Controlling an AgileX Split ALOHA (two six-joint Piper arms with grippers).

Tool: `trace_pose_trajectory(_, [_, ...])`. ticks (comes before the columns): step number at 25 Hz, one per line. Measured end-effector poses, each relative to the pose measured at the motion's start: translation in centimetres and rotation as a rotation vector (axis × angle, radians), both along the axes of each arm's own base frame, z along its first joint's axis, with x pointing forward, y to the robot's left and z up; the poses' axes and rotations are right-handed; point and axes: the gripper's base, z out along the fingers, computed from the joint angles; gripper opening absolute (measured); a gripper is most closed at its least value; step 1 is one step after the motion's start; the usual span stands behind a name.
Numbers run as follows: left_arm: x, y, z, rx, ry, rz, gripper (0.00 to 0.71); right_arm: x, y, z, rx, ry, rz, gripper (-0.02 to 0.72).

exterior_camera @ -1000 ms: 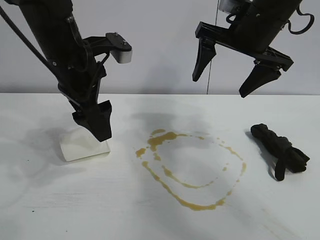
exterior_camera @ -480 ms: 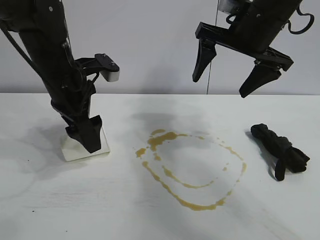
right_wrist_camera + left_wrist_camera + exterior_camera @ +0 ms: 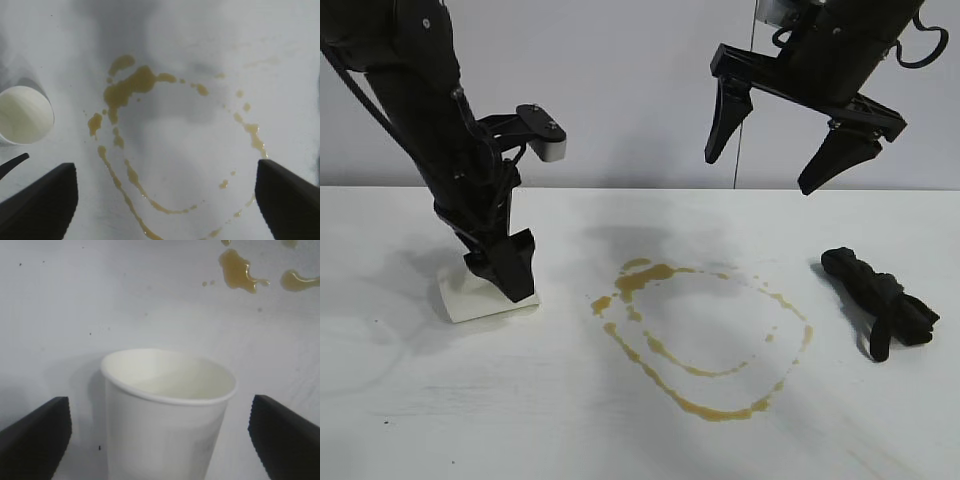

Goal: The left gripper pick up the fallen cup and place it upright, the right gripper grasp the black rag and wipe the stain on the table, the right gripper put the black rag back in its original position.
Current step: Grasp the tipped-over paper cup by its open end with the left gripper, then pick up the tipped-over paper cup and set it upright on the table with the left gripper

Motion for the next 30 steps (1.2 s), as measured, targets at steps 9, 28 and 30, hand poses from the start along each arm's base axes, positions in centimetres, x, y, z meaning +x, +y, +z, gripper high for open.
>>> trace_pose_trajectory(9, [0.0, 0.0, -0.7, 0.005, 0.014, 0.0, 0.556, 0.0, 0.0, 0.0, 0.0, -0.001, 0.0, 0.661])
trace_pose_trajectory(28, [0.1, -0.2, 3.9, -0.266, -0.067, -0.105, 0.486, 0.0, 0.0, 0.0, -0.001, -0.002, 0.004, 0.661])
trace_pose_trajectory(30, [0.3, 0.9, 5.1, -0.34, -0.075, -0.094, 0.486, 0.0, 0.0, 0.0, -0.001, -0.002, 0.004, 0.661])
